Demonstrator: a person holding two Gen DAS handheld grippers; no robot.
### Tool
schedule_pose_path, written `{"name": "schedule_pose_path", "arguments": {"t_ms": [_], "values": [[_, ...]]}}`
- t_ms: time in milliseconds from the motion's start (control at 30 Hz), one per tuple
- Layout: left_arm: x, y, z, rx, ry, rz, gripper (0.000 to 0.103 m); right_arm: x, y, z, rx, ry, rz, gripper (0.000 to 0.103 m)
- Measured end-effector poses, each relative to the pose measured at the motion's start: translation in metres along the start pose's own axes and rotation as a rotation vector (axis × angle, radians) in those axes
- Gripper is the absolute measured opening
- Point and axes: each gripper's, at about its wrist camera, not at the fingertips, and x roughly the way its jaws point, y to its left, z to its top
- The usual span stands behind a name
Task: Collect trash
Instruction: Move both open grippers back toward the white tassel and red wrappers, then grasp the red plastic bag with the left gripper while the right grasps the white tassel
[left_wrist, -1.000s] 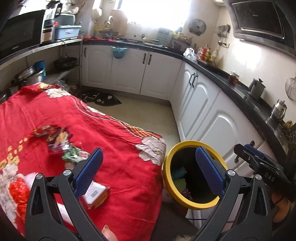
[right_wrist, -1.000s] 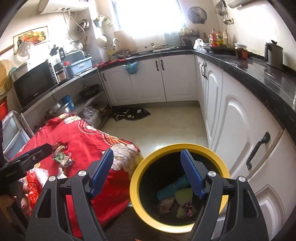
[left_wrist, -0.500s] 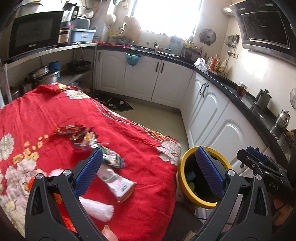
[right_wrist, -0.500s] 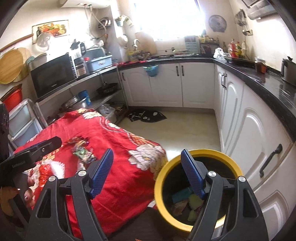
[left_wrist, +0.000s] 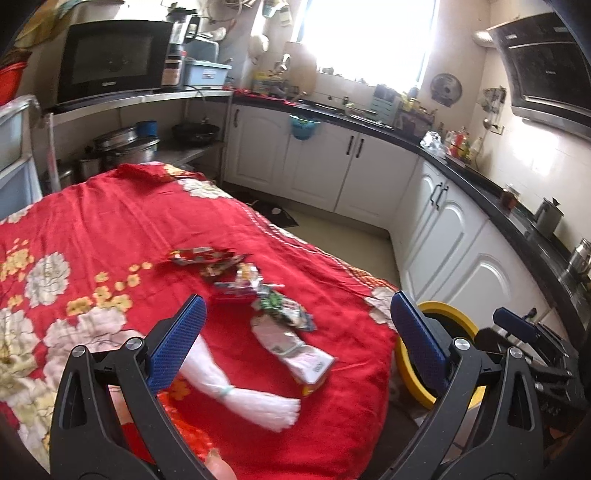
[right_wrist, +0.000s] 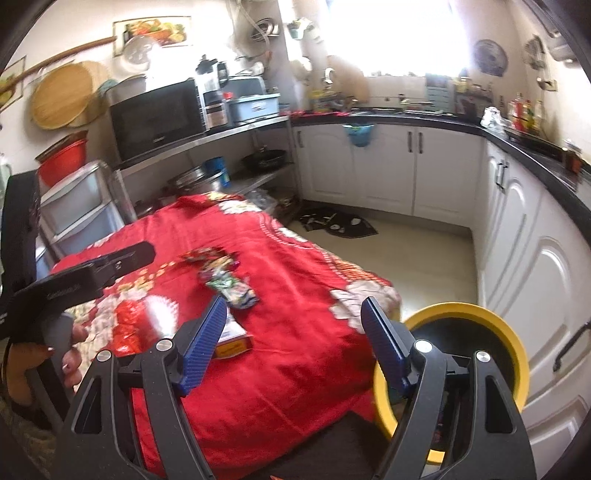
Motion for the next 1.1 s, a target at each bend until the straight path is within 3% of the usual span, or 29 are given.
{"name": "schedule_pose_path", "arguments": {"t_ms": [367, 767, 1100], "values": [[-0.009, 0.046, -0.001, -0.073, -0.004, 0.085, 0.092, 0.017, 0.046, -0.002, -0.102, 0.050, 0.126, 0.073], [0.000, 0.110, -0.023, -0.197, 0.078, 0.189, 0.092, 0.058, 0.095, -0.020, -0.217, 0.170, 0.246, 0.070], [0.015, 0.140, -0.052, -0.320, 0.183, 0.124, 0.092, 0.104, 0.118, -0.040, -0.287, 0.290, 0.279, 0.056]]}}
